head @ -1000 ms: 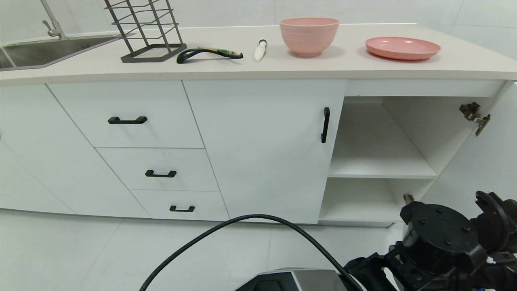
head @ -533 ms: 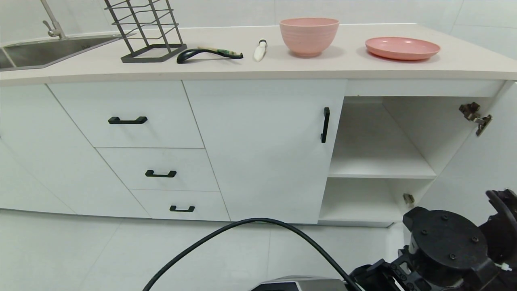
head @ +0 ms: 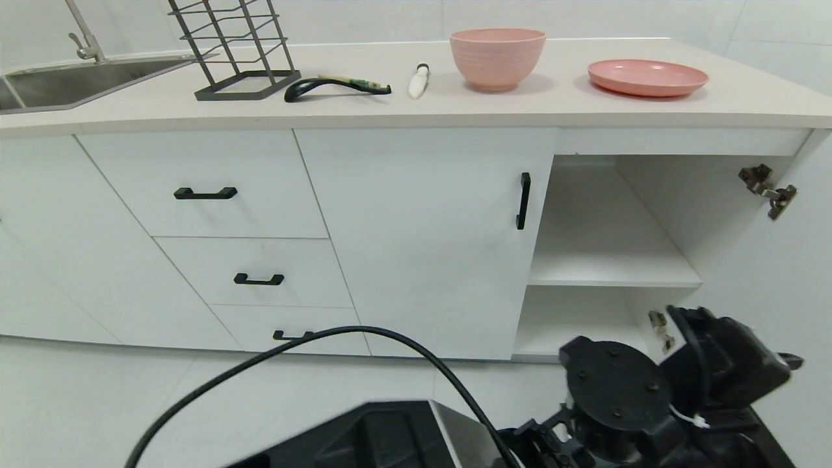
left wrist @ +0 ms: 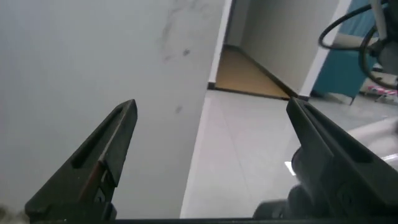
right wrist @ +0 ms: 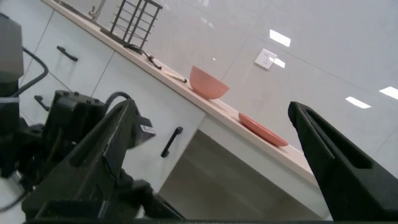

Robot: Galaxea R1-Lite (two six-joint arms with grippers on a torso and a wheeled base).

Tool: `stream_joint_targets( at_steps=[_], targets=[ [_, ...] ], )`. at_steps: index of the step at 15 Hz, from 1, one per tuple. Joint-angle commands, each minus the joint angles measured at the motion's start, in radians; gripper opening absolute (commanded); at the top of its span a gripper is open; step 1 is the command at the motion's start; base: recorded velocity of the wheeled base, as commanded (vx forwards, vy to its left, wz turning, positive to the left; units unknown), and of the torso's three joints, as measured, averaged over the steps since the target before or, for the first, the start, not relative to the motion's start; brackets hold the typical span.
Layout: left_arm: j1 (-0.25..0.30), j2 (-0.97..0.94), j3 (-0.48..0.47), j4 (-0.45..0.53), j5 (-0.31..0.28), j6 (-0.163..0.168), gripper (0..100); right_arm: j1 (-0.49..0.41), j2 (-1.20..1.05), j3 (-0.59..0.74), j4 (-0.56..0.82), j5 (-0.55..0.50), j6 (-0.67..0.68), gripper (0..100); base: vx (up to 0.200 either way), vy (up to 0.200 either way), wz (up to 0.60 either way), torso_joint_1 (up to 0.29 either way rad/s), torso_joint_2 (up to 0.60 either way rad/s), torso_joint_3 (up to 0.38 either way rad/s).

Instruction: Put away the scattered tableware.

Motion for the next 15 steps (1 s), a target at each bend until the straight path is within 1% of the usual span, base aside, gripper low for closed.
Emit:
stream_joint_targets(
  at_steps=[1, 3, 4, 5, 6, 8, 9, 10, 11, 12, 14, 15],
  targets=[
    [0.123, -0.231, 0.333, -0.098, 0.001, 0.012, 100, 0.0, -0.003, 0.0, 0.012, 0.0, 0.0, 100, 0.0, 0.0, 0.0, 0.0, 0.0, 0.0],
    [0.211, -0.34, 0.524, -0.15, 0.001, 0.075, 100, 0.0, -0.026, 0.0, 0.065, 0.0, 0.0, 100, 0.0, 0.0, 0.0, 0.0, 0.0, 0.0],
    [0.255, -0.4, 0.615, -0.187, 0.001, 0.101, 100, 0.0, -0.045, 0.0, 0.104, 0.0, -0.002, 100, 0.0, 0.0, 0.0, 0.0, 0.0, 0.0],
    [0.281, -0.433, 0.664, -0.211, 0.001, 0.109, 100, 0.0, -0.06, 0.0, 0.128, 0.0, -0.002, 100, 0.0, 0.0, 0.0, 0.0, 0.0, 0.0],
    [0.339, -0.512, 0.765, -0.266, 0.001, 0.112, 100, 0.002, -0.105, 0.0, 0.211, 0.0, -0.003, 100, 0.0, 0.0, 0.0, 0.0, 0.0, 0.0],
    [0.43, -0.662, 0.939, -0.266, -0.002, 0.114, 100, 0.023, -0.204, 0.0, 0.384, 0.0, -0.005, 100, 0.0, 0.0, 0.0, 0.0, 0.0, 0.0],
    [0.459, -0.716, 0.989, -0.266, -0.002, 0.117, 100, 0.033, -0.246, 0.0, 0.456, 0.0, -0.006, 100, 0.0, 0.0, 0.0, 0.0, 0.0, 0.0],
    [0.499, -0.803, 1.055, -0.266, -0.002, 0.117, 100, 0.045, -0.329, 0.0, 0.591, 0.0, -0.01, 100, 0.0, 0.0, 0.0, 0.0, 0.0, 0.0],
    [0.527, -0.872, 1.098, -0.266, -0.004, 0.117, 100, 0.066, -0.375, 0.0, 0.693, -0.006, -0.01, 100, 0.0, 0.0, 0.0, 0.0, 0.0, 0.0],
    [0.55, -0.95, 1.14, -0.266, -0.004, 0.115, 100, 0.072, -0.387, 0.0, 0.746, -0.032, -0.005, 100, 0.0, 0.0, 0.0, 0.0, 0.0, 0.0],
    [0.585, -1.11, 1.239, -0.266, -0.004, 0.115, 100, 0.072, -0.387, 0.0, 0.772, -0.078, 0.006, 100, 0.0, 0.0, 0.0, 0.0, 0.0, 0.0],
    [0.608, -1.191, 1.299, -0.266, -0.002, 0.115, 100, 0.072, -0.387, 0.0, 0.826, -0.14, 0.041, 100, 0.0, 0.0, 0.0, 0.0, 0.0, 0.0]
  ],
)
